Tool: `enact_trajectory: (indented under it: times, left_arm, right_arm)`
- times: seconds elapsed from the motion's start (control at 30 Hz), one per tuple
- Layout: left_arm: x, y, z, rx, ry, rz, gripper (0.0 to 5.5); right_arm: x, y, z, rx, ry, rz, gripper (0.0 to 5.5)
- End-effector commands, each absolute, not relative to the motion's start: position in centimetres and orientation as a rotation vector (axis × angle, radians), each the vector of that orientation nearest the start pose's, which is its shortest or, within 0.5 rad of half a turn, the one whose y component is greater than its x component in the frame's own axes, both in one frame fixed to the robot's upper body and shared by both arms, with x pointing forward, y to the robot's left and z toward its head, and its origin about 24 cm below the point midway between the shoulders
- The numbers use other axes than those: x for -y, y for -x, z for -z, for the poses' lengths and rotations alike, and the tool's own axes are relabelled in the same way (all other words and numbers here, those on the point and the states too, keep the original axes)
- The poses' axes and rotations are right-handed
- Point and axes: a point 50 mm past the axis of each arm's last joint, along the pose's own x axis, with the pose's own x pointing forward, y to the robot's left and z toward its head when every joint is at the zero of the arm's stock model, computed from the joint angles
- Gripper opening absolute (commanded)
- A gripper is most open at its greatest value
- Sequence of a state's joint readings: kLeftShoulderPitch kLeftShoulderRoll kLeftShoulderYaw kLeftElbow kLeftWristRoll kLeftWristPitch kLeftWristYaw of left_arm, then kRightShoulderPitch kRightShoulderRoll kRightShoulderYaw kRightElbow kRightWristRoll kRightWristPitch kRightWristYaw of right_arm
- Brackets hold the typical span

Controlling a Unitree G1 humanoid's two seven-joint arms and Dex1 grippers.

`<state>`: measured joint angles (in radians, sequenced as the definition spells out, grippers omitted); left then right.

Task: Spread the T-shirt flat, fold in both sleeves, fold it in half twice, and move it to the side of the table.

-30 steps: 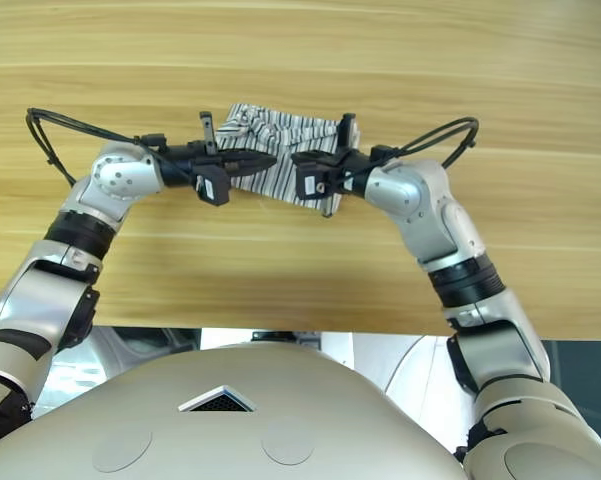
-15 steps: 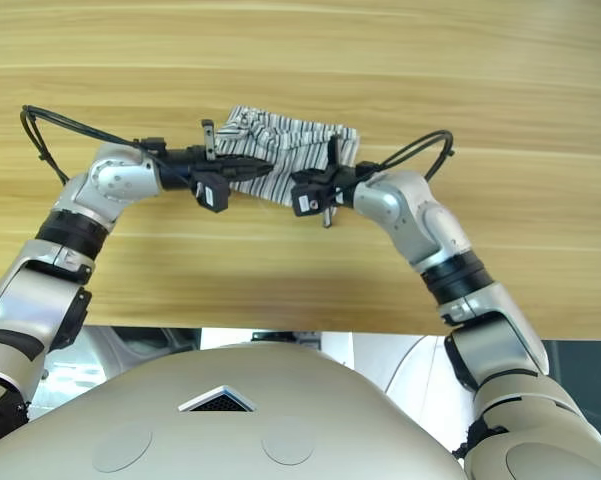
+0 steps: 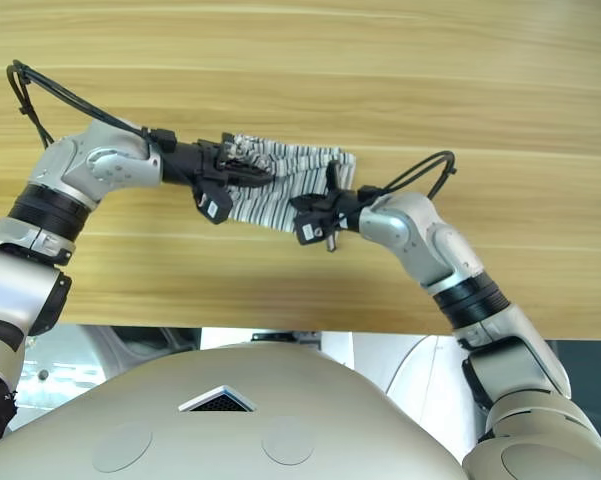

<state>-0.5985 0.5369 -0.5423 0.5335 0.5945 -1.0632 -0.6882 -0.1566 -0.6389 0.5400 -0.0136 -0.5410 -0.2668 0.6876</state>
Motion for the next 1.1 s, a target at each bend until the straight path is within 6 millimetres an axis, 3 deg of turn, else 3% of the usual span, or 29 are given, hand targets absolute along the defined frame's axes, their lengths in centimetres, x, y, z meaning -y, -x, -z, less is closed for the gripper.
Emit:
enact_trajectory:
  times: [0.03,0.27,0.47,0.97,1.1]
  left_arm:
    - [-10.8,-27.7,-6.1,0.524,-1.532,1.641,0.00]
    - [-11.6,-29.3,-4.3,0.428,-1.630,1.610,0.00]
    - [-13.1,-32.0,-4.1,0.319,-1.679,1.456,0.00]
    - [-19.8,-35.2,-4.7,-0.080,-1.720,1.045,0.00]
    - [-19.9,-35.7,-5.9,-0.028,-1.602,0.926,0.00]
  right_arm:
    - [13.2,-19.8,0.3,-0.207,1.238,-1.421,0.03]
    - [12.9,-19.6,0.4,-0.202,1.228,-1.423,0.03]
    - [12.9,-19.5,0.8,-0.214,1.224,-1.419,0.03]
    - [13.2,-19.0,1.6,-0.248,1.206,-1.425,0.03]
    - [13.4,-19.1,1.2,-0.233,1.185,-1.402,0.03]
